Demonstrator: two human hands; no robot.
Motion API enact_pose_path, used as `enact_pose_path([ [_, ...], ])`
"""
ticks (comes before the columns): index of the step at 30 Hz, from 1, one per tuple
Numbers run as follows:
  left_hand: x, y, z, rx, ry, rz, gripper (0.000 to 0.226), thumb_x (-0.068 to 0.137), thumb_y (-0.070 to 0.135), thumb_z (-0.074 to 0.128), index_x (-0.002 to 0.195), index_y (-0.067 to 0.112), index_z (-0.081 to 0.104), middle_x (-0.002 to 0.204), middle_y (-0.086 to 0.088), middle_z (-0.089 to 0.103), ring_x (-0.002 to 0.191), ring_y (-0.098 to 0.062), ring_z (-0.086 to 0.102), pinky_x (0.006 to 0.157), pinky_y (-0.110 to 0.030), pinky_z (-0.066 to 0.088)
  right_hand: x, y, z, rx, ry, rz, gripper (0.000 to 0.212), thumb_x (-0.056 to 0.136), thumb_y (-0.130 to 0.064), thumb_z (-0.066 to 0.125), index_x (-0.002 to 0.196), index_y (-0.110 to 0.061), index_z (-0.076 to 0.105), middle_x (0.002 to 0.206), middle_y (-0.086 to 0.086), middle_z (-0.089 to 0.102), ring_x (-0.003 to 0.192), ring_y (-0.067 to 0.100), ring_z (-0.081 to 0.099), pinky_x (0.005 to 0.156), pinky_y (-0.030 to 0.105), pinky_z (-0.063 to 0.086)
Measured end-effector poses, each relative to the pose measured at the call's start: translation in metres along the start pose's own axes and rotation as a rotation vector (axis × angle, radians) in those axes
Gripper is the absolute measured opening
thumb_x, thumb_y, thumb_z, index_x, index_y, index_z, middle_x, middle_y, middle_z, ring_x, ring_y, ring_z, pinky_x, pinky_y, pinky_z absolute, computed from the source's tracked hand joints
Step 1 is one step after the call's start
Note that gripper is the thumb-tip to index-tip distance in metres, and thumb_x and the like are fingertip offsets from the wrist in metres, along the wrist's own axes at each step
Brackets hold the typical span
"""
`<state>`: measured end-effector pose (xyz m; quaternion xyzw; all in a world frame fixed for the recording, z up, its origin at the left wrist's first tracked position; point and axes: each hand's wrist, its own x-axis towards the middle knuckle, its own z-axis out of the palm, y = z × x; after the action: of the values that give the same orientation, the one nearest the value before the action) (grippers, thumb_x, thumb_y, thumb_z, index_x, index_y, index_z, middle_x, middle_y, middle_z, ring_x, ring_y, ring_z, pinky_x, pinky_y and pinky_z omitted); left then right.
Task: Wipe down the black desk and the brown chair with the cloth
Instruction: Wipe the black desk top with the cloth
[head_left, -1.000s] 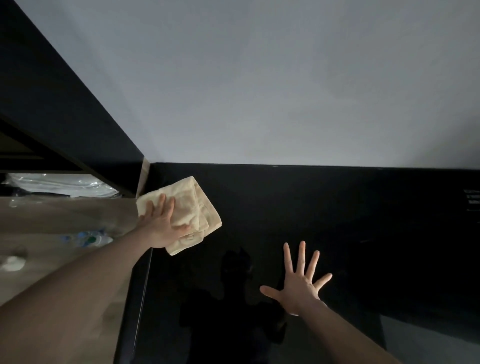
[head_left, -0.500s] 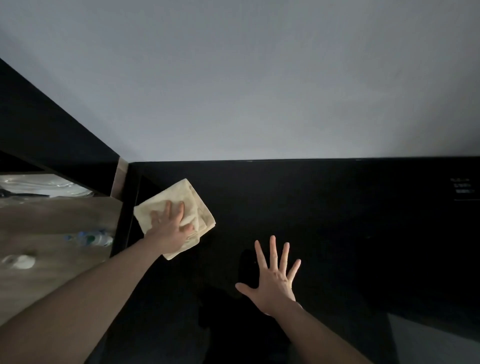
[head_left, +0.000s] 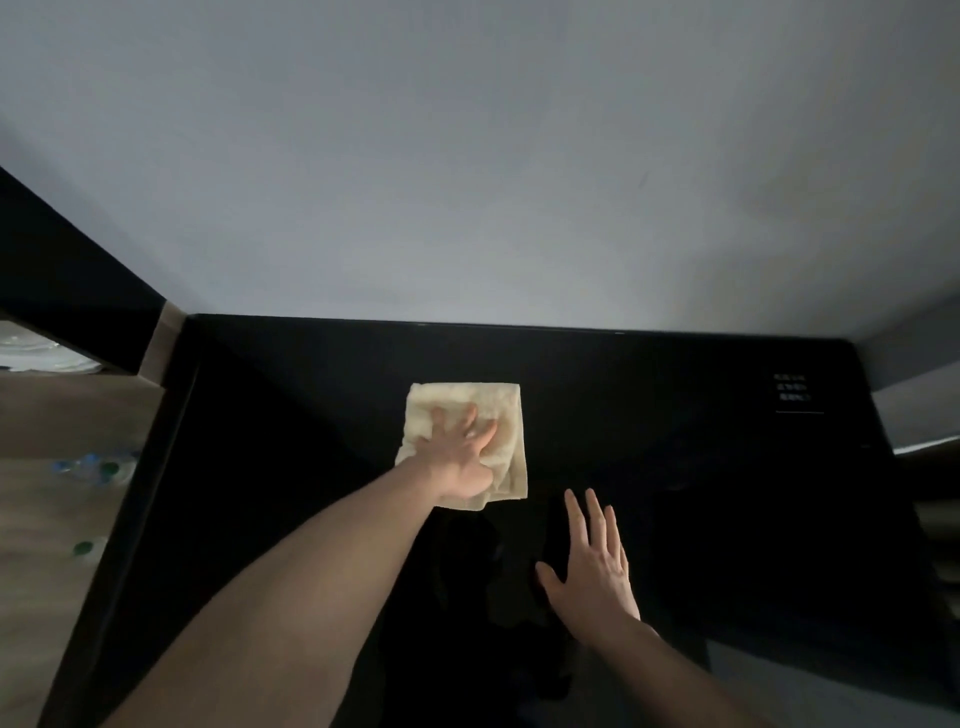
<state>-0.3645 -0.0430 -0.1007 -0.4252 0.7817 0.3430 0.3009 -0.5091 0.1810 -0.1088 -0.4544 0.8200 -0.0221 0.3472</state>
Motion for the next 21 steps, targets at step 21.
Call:
enact_pose_path([
  [21,-0.115,-0.194,0.079,-0.061,0.266,-0.075,0.094,0.099,0.045,0.068,0.169,0.029,0.007,0.176,-0.001,-0.011,0.162,-0.033,-0.006,0.13,-0.046,0.018,0.096,-0.173,0.024,-0.181,-0.158,-0.055,0.079,0.104,-0.069,0.028,0.16,-0.047,-0.023,0.164,-0.008,-0.045,0.147,0.035,-0.046,0.117,0.079,-0.011],
])
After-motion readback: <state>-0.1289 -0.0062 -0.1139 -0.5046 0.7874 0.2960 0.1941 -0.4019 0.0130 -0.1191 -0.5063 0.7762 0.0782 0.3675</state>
